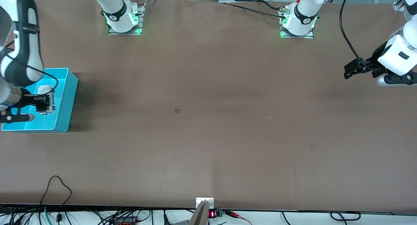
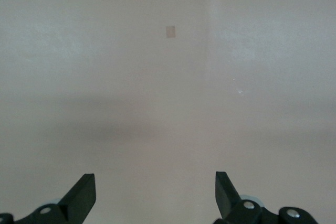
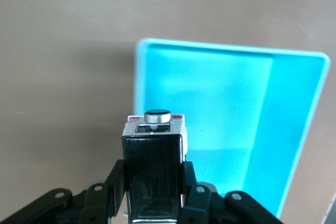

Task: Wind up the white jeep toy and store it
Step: 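Lower the jeep into the blue bin with the right gripper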

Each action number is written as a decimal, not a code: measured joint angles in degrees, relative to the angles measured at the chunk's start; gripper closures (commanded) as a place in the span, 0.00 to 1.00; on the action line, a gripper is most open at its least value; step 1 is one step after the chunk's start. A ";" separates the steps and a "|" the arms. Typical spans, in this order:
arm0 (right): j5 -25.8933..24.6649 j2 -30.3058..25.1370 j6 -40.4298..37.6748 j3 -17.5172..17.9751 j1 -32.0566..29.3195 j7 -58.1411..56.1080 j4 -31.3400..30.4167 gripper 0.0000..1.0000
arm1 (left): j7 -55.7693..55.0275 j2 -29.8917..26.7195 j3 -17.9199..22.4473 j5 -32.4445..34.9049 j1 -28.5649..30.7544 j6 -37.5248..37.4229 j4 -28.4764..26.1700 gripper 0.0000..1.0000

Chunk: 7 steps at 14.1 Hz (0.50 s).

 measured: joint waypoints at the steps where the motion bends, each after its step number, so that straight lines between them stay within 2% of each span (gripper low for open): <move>1: 0.00 -0.01 2.55 -0.09 -2.03 -1.56 -1.59 1.00 | 0.00 0.00 0.00 0.00 0.00 0.00 0.00 0.00; 4: 0.01 0.05 10.92 -0.10 -5.65 -3.71 -7.75 1.00 | 0.00 0.00 0.00 0.00 0.00 0.00 0.00 0.00; 7: 0.25 0.14 14.87 0.12 -5.87 -3.70 -11.34 1.00 | 0.00 0.00 0.00 0.00 0.00 0.00 0.01 0.00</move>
